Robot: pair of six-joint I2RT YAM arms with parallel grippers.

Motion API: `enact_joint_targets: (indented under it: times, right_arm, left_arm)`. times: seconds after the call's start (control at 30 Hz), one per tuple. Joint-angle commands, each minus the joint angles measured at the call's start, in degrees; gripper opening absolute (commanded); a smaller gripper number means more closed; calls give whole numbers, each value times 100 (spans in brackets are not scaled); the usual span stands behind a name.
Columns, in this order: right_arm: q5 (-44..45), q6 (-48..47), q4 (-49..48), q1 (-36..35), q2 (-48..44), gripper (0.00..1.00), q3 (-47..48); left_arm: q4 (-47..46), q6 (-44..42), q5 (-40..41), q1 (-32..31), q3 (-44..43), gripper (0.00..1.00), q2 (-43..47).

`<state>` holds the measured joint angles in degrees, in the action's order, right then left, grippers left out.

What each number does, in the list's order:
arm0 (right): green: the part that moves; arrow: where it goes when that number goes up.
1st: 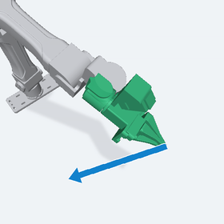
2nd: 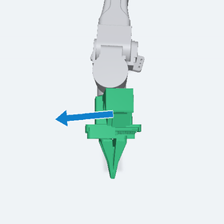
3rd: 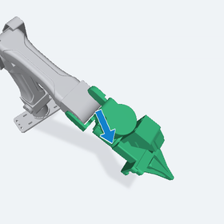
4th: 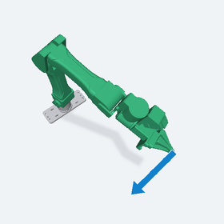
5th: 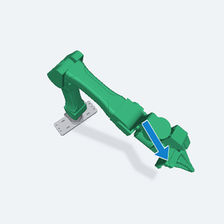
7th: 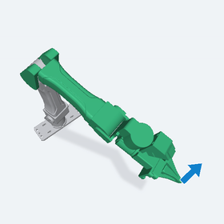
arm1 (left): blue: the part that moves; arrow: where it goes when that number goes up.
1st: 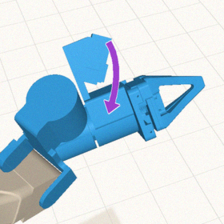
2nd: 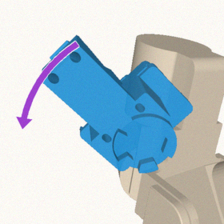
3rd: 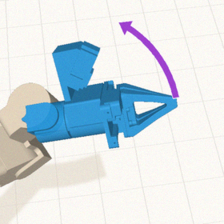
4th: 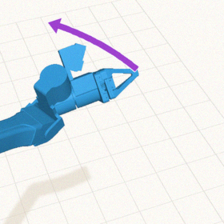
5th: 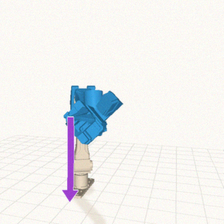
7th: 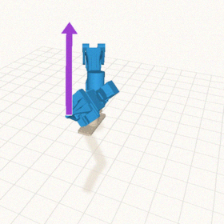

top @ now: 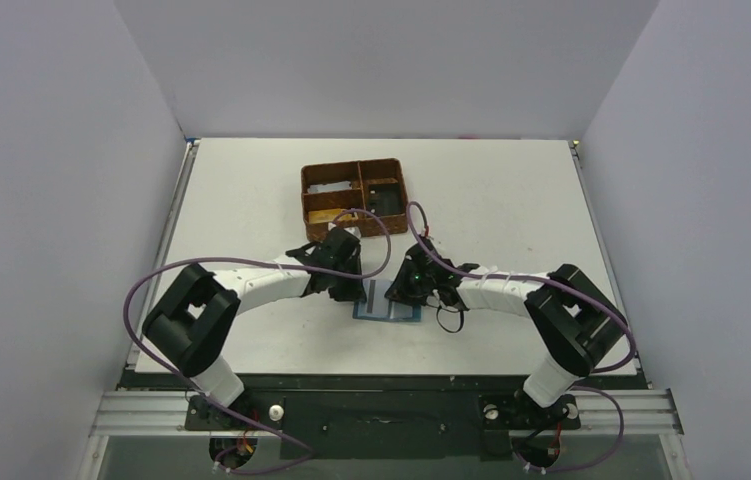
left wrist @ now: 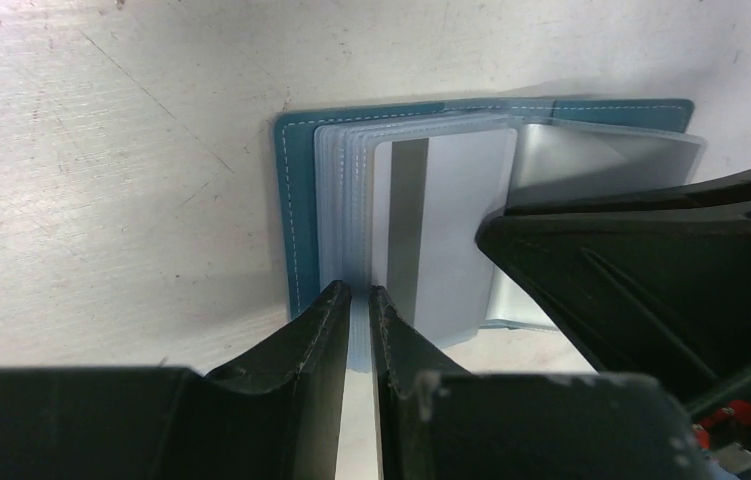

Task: Take the credit cards out of the card holder
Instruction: Open the card holder at the center of the board.

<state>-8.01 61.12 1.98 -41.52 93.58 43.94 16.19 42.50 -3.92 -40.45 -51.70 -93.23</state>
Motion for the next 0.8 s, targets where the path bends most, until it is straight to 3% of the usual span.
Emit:
enact_joint_targets:
  times: [0.0,0.33,0.47,0.77]
  right_arm:
    - [-83,-57,-502,87,92,17,-81]
    - [-229,-17,-856,190,255,14,-300]
    - [-338,10,-1097,255,226,12,-455]
    - [-611,35,-1789,277,89,13,-762]
  left_arm:
    - [-212,-116,-67,-41,-247,12,-170]
    - [-194,-65,15,-117,-311,11,-473]
    - [-68,46,140,-157,-306,6,-615]
    - [83,216,344,-225,-304,4,-808]
